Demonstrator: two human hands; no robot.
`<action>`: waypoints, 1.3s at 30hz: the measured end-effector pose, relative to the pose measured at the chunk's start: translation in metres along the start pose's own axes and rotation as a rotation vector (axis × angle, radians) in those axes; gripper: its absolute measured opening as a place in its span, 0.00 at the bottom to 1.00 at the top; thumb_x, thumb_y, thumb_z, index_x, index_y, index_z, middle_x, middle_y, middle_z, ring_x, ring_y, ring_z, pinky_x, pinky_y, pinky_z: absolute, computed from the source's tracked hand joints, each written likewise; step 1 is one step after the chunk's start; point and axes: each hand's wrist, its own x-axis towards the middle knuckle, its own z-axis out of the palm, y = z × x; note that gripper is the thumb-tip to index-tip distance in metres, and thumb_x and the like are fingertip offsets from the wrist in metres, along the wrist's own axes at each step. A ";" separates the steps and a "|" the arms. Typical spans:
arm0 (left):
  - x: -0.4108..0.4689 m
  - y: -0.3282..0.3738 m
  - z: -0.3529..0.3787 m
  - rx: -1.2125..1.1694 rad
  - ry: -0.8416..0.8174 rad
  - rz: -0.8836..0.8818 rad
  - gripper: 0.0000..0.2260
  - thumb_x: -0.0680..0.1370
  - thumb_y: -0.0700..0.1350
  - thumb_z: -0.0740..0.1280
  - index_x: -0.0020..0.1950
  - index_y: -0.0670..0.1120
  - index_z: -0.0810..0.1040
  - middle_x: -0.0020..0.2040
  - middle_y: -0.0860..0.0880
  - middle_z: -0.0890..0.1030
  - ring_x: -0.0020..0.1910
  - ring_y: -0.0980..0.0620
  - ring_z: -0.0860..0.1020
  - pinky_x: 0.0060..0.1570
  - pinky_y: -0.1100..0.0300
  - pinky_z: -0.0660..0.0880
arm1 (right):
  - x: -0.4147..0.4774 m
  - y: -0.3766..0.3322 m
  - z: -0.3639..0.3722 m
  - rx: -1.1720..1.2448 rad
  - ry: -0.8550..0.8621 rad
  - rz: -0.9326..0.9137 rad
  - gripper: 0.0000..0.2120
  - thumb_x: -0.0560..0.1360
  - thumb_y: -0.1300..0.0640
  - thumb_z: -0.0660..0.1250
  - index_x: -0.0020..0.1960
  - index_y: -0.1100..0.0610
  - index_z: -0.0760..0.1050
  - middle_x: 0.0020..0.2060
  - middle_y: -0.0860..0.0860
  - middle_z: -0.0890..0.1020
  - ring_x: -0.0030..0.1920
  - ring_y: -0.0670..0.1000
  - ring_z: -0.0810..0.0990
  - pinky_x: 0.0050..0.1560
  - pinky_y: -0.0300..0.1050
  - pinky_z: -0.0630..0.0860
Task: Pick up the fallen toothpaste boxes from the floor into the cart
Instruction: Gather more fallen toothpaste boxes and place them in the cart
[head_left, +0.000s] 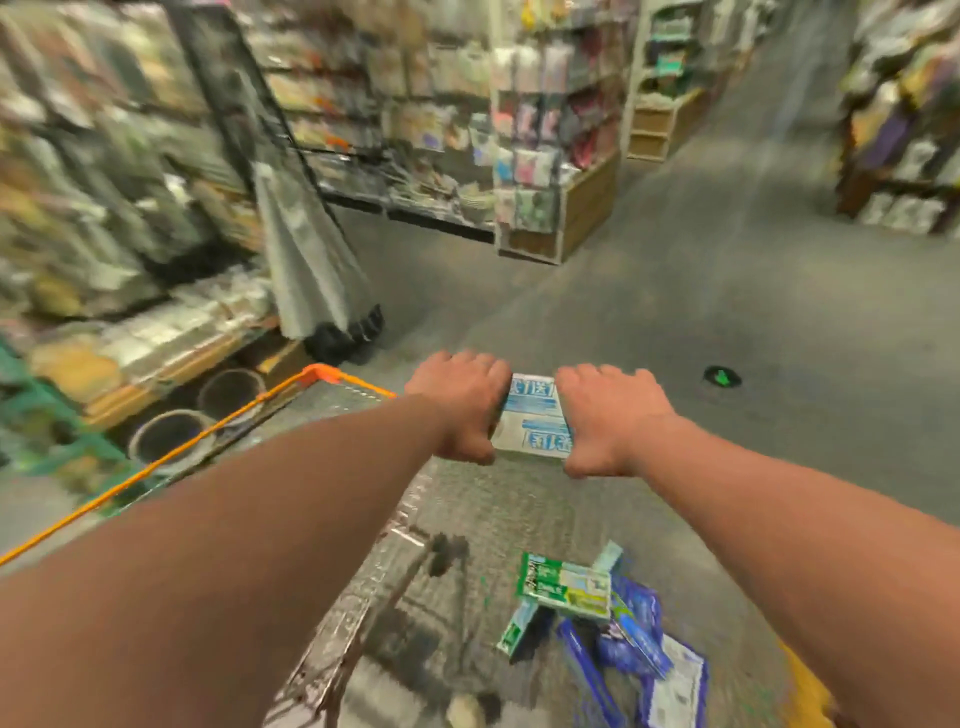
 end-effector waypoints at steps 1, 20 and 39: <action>-0.016 -0.012 -0.005 0.013 0.008 -0.036 0.34 0.62 0.65 0.75 0.59 0.50 0.68 0.57 0.49 0.76 0.57 0.45 0.76 0.52 0.51 0.71 | 0.003 -0.014 -0.010 -0.004 0.015 -0.038 0.34 0.60 0.40 0.74 0.60 0.50 0.65 0.56 0.48 0.76 0.57 0.54 0.78 0.51 0.55 0.74; -0.225 -0.270 0.021 0.049 -0.060 -0.428 0.38 0.65 0.66 0.73 0.69 0.51 0.66 0.54 0.53 0.74 0.51 0.52 0.72 0.59 0.52 0.73 | 0.134 -0.316 -0.087 -0.035 0.133 -0.430 0.39 0.57 0.35 0.75 0.60 0.50 0.64 0.55 0.49 0.76 0.55 0.55 0.78 0.47 0.53 0.73; -0.146 -0.368 0.285 -0.113 -0.370 -0.299 0.30 0.67 0.59 0.71 0.64 0.51 0.67 0.57 0.51 0.75 0.57 0.48 0.75 0.61 0.50 0.71 | 0.282 -0.412 0.133 0.111 -0.303 -0.304 0.42 0.64 0.38 0.76 0.67 0.54 0.60 0.62 0.52 0.73 0.62 0.56 0.75 0.55 0.56 0.75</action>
